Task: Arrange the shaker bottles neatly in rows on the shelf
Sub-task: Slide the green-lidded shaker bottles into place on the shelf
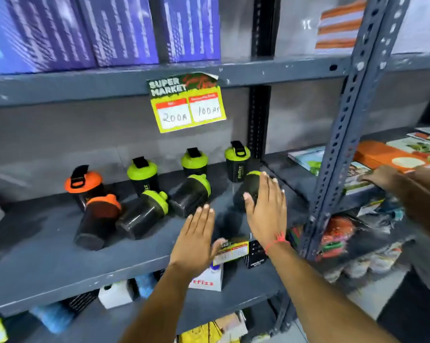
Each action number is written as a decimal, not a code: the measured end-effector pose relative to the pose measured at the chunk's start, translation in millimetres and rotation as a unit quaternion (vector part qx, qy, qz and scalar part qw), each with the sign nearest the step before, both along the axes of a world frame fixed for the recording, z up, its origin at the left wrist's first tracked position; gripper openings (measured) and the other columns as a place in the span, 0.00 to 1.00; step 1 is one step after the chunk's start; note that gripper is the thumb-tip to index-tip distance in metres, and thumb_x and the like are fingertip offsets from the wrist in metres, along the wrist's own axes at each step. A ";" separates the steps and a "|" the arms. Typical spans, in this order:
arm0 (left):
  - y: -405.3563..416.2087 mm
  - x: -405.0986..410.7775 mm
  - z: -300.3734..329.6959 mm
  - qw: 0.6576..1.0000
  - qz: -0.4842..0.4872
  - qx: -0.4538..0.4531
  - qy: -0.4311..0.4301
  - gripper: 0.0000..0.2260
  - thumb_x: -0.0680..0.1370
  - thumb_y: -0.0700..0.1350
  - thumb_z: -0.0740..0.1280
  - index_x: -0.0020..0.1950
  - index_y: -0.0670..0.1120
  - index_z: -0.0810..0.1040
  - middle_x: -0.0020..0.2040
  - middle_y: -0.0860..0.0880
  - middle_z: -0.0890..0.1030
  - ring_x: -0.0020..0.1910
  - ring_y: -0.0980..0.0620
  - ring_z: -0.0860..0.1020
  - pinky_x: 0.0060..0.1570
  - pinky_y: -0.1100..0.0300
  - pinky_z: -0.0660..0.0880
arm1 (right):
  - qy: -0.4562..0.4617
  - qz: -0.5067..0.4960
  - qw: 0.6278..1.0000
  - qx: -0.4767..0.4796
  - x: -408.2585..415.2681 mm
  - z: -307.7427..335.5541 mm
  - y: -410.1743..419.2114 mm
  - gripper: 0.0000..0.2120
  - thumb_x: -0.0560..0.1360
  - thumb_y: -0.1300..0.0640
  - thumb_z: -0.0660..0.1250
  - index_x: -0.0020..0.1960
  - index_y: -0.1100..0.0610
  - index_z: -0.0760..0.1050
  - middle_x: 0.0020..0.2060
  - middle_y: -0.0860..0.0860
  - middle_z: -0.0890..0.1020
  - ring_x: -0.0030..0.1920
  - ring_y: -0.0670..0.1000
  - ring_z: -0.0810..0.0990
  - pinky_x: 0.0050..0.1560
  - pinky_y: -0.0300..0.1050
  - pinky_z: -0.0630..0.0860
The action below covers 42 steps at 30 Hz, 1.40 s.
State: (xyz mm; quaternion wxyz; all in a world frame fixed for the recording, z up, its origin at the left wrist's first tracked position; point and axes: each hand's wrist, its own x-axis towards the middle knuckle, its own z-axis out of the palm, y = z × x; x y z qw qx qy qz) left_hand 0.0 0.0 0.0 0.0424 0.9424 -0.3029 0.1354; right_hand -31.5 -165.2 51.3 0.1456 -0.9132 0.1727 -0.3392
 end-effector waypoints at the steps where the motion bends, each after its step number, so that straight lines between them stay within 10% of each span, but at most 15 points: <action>1: -0.7 8.1 -9.0 1.000 0.002 0.000 0.009 0.31 0.78 0.59 0.38 0.67 0.39 0.64 0.64 0.41 0.75 0.65 0.44 0.71 0.68 0.57 0.49 | 0.011 0.008 0.999 0.040 8.8 -7.2 -6.0 0.29 0.76 0.48 0.55 0.72 0.64 0.64 0.68 0.60 0.73 0.70 0.61 0.70 0.69 0.58 0.67; 6: -0.8 36.3 -33.4 0.998 0.015 0.032 0.057 0.33 0.78 0.61 0.38 0.62 0.43 0.74 0.59 0.45 0.80 0.55 0.47 0.79 0.52 0.52 0.77 | 0.058 0.025 0.960 0.271 47.9 -17.7 -28.9 0.35 0.77 0.50 0.62 0.77 0.61 0.49 0.74 0.62 0.60 0.72 0.63 0.62 0.69 0.54 0.65; 16: -0.2 39.2 -32.7 0.994 0.023 0.068 0.080 0.31 0.77 0.63 0.42 0.65 0.44 0.69 0.62 0.45 0.77 0.58 0.48 0.78 0.63 0.58 0.55 | 0.101 -0.063 0.773 0.623 100.8 0.4 -41.1 0.52 0.71 0.48 0.70 0.76 0.53 0.33 0.72 0.63 0.65 0.74 0.65 0.57 0.75 0.61 0.44; 23: 0.7 39.4 -34.0 0.990 0.012 0.066 0.125 0.31 0.77 0.64 0.44 0.67 0.45 0.68 0.64 0.46 0.76 0.62 0.50 0.75 0.66 0.60 0.48 | 0.079 -0.043 0.732 0.675 98.8 -0.3 -45.2 0.49 0.72 0.52 0.69 0.77 0.49 0.35 0.74 0.60 0.62 0.75 0.66 0.50 0.75 0.59 0.43; 29: 5.1 47.0 -31.7 0.993 -0.009 0.038 0.114 0.42 0.69 0.72 0.35 0.73 0.47 0.53 0.73 0.51 0.52 0.72 0.54 0.54 0.69 0.50 0.43 | 0.006 -0.024 0.804 0.594 93.6 3.7 -34.9 0.51 0.70 0.55 0.72 0.77 0.46 0.37 0.71 0.61 0.63 0.67 0.62 0.70 0.64 0.53 0.67; 33: 14.5 51.5 -30.6 0.985 -0.010 0.072 0.153 0.36 0.73 0.69 0.41 0.67 0.47 0.68 0.65 0.49 0.75 0.61 0.53 0.75 0.59 0.51 0.64 | -0.034 0.015 0.880 0.474 91.4 -4.9 -31.3 0.54 0.68 0.59 0.74 0.77 0.46 0.37 0.70 0.60 0.62 0.69 0.62 0.67 0.64 0.52 0.69; 42: 12.7 46.6 -19.8 0.987 -0.019 0.061 0.149 0.36 0.73 0.69 0.38 0.66 0.48 0.69 0.66 0.52 0.73 0.62 0.58 0.73 0.63 0.61 0.63 | -0.057 0.030 0.923 0.380 86.6 -30.7 -19.8 0.54 0.66 0.62 0.76 0.77 0.50 0.42 0.71 0.58 0.61 0.71 0.58 0.66 0.63 0.48 0.70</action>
